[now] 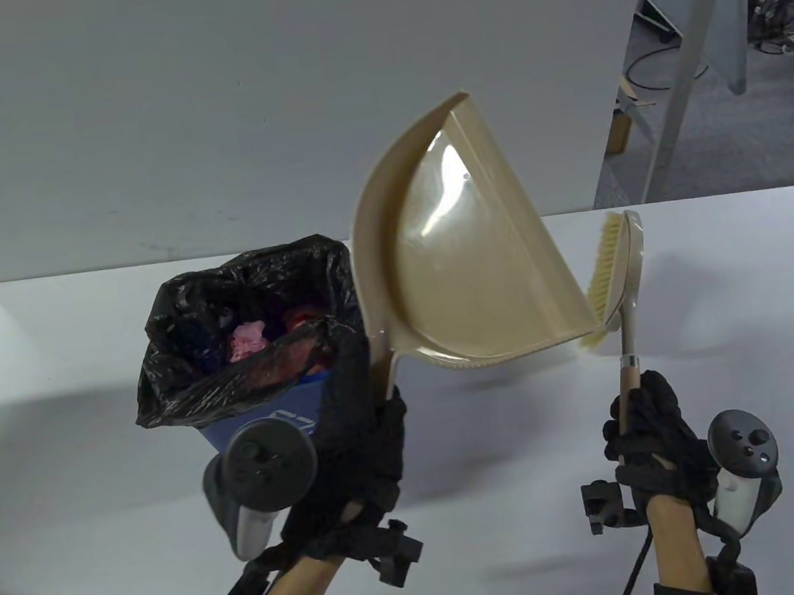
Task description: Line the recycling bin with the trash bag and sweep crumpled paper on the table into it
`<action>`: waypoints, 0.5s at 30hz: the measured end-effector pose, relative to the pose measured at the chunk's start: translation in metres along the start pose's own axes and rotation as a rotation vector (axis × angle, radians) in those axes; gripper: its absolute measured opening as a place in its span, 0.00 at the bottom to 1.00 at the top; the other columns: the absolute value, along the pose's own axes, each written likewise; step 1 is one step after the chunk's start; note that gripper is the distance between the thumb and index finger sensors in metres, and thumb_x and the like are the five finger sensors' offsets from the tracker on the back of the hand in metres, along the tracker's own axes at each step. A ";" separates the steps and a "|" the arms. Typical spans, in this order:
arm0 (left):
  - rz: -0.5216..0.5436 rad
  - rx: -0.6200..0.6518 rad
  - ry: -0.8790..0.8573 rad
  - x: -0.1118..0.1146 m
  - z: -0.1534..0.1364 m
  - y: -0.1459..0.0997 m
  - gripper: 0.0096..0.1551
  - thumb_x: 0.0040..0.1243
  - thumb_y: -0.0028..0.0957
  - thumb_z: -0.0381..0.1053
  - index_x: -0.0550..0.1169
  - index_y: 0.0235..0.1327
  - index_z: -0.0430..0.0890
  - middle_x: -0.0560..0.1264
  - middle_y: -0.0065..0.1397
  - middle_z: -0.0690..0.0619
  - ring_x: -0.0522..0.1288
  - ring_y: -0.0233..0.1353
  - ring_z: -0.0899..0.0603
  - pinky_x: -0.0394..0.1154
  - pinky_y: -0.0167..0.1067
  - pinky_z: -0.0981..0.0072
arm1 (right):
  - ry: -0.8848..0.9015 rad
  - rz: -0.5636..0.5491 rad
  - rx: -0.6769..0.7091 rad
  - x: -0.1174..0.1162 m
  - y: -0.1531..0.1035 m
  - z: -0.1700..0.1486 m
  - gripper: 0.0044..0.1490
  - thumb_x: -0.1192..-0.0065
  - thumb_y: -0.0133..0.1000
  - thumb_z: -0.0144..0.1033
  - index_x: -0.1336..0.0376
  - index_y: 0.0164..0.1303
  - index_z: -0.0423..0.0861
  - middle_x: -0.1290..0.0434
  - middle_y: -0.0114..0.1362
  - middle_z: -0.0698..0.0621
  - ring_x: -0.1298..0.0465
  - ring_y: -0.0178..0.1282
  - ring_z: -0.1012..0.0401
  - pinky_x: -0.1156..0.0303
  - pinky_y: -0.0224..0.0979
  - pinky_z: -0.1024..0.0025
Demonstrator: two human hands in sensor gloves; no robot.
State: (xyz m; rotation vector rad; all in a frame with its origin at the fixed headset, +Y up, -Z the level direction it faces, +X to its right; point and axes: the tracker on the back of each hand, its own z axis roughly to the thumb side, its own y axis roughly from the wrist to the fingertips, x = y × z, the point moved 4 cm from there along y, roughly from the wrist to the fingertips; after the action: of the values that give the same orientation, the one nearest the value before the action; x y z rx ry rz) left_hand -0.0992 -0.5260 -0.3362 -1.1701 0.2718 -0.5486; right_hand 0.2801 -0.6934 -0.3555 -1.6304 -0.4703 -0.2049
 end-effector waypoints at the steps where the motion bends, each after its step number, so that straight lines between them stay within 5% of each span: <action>1: -0.023 -0.023 -0.020 0.013 -0.003 0.007 0.45 0.56 0.63 0.44 0.47 0.85 0.37 0.52 0.86 0.33 0.72 0.76 0.35 0.83 0.65 0.51 | 0.005 0.001 0.002 0.001 0.000 0.001 0.38 0.58 0.68 0.38 0.57 0.84 0.32 0.34 0.70 0.32 0.22 0.49 0.54 0.19 0.51 0.55; 6: -0.080 -0.143 0.007 0.071 -0.028 0.046 0.47 0.56 0.63 0.43 0.44 0.84 0.36 0.49 0.86 0.32 0.69 0.77 0.33 0.81 0.67 0.50 | 0.033 -0.018 -0.009 0.005 0.000 -0.001 0.39 0.58 0.68 0.38 0.58 0.83 0.31 0.35 0.71 0.31 0.22 0.50 0.53 0.20 0.51 0.54; 15: -0.163 -0.345 0.007 0.139 -0.089 0.092 0.47 0.54 0.65 0.45 0.42 0.84 0.37 0.47 0.86 0.33 0.67 0.80 0.34 0.80 0.71 0.52 | 0.064 -0.088 -0.013 0.014 0.000 -0.001 0.39 0.59 0.69 0.37 0.59 0.84 0.31 0.36 0.71 0.31 0.22 0.50 0.53 0.20 0.52 0.54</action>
State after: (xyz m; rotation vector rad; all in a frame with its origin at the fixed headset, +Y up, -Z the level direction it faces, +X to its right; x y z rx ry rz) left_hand -0.0009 -0.6459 -0.4437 -1.5346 0.2861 -0.6661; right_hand 0.2928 -0.6914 -0.3493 -1.6126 -0.4926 -0.3256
